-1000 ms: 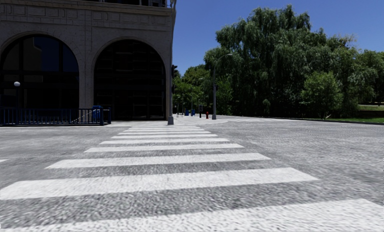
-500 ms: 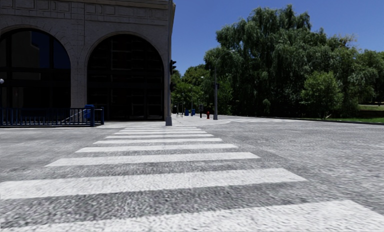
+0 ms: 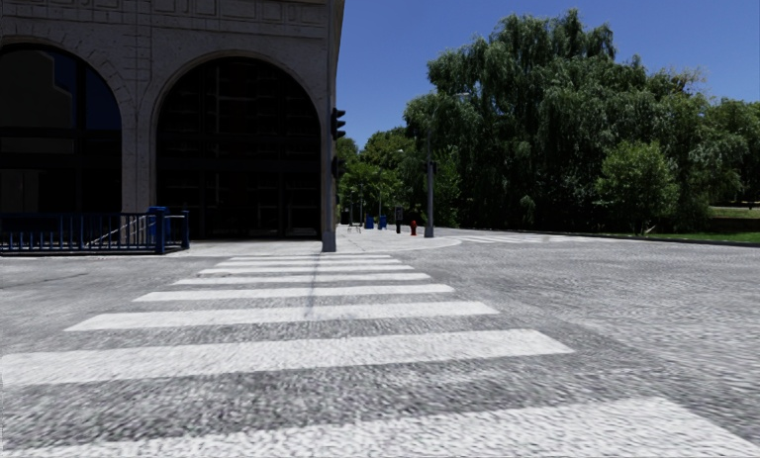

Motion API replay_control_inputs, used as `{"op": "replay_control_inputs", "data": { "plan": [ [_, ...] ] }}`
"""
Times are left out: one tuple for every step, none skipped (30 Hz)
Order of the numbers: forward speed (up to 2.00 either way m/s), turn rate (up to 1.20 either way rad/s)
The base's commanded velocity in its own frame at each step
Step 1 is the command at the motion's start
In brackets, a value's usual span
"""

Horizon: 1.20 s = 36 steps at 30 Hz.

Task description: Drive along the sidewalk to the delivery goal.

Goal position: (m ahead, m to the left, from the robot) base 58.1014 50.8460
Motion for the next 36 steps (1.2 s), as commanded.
{"op": "replay_control_inputs", "data": {
  "plan": [
    [2.00, 0.00],
    [2.00, 0.01],
    [2.00, 0.03],
    [2.00, 0.04],
    [2.00, 0.04],
    [2.00, 0.07],
    [2.00, 0.09],
    [2.00, 0.13],
    [2.00, 0.16],
    [2.00, 0.16],
    [2.00, 0.17],
    [2.00, 0.17],
    [2.00, 0.17],
    [2.00, 0.17],
    [2.00, 0.17],
    [2.00, 0.17],
    [2.00, 0.14],
    [2.00, 0.14],
    [2.00, 0.00],
    [2.00, 0.00],
    [2.00, 0.00],
    [2.00, 0.00],
    [2.00, 0.00],
    [2.00, 0.00],
    [2.00, 0.00],
    [2.00, 0.00],
    [2.00, 0.00],
    [2.00, 0.00],
    [2.00, 0.00],
    [2.00, 0.09],
    [2.00, 0.09],
    [2.00, 0.17],
    [2.00, 0.19],
    [2.00, 0.20],
    [2.00, 0.20],
    [2.00, 0.20]
  ]
}}
